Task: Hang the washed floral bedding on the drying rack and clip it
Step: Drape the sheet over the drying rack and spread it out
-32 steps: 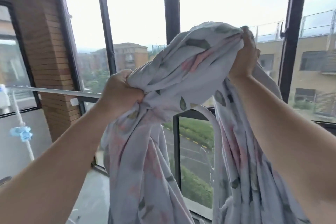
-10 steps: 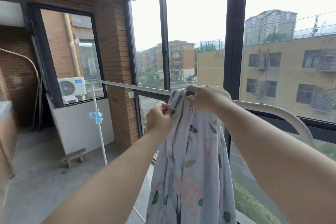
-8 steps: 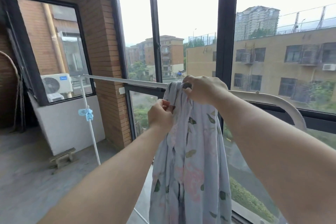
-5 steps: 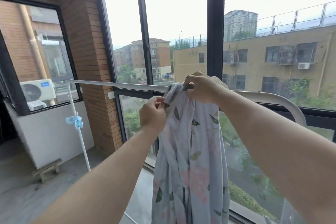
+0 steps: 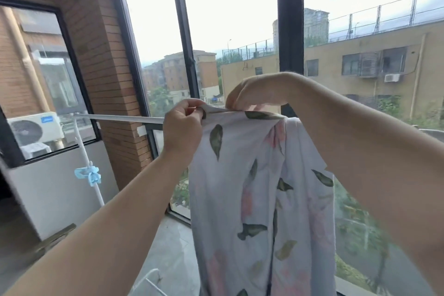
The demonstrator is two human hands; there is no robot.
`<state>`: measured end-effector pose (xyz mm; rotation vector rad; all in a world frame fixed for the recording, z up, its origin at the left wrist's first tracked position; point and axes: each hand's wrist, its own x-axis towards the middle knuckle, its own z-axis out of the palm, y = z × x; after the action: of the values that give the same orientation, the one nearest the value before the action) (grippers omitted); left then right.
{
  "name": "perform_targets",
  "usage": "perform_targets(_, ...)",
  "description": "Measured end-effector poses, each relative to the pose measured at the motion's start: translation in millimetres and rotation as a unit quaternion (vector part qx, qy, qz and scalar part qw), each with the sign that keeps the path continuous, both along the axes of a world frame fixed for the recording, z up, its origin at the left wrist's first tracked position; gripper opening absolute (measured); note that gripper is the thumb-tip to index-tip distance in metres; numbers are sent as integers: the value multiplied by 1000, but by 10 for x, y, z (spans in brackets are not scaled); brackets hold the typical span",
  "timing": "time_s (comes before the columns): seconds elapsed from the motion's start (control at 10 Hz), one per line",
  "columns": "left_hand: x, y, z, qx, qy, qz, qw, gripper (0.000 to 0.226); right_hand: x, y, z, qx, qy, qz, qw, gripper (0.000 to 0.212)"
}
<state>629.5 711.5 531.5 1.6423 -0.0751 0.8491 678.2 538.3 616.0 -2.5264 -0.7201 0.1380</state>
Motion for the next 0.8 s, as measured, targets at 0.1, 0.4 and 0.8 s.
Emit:
perform_targets(0.1,154,162,-5,12,2,-4,1000,22,189,150,41,-73,13,-27,997,19)
perform_targets(0.4,763,1267,-29,-6,9,56,998,19,625,1449,138,-49,-167,-97,980,35)
perform_targets(0.8,1050,2962,1,85,26,29,996,10,1062,3166,33,-93,-179,-137,970,35)
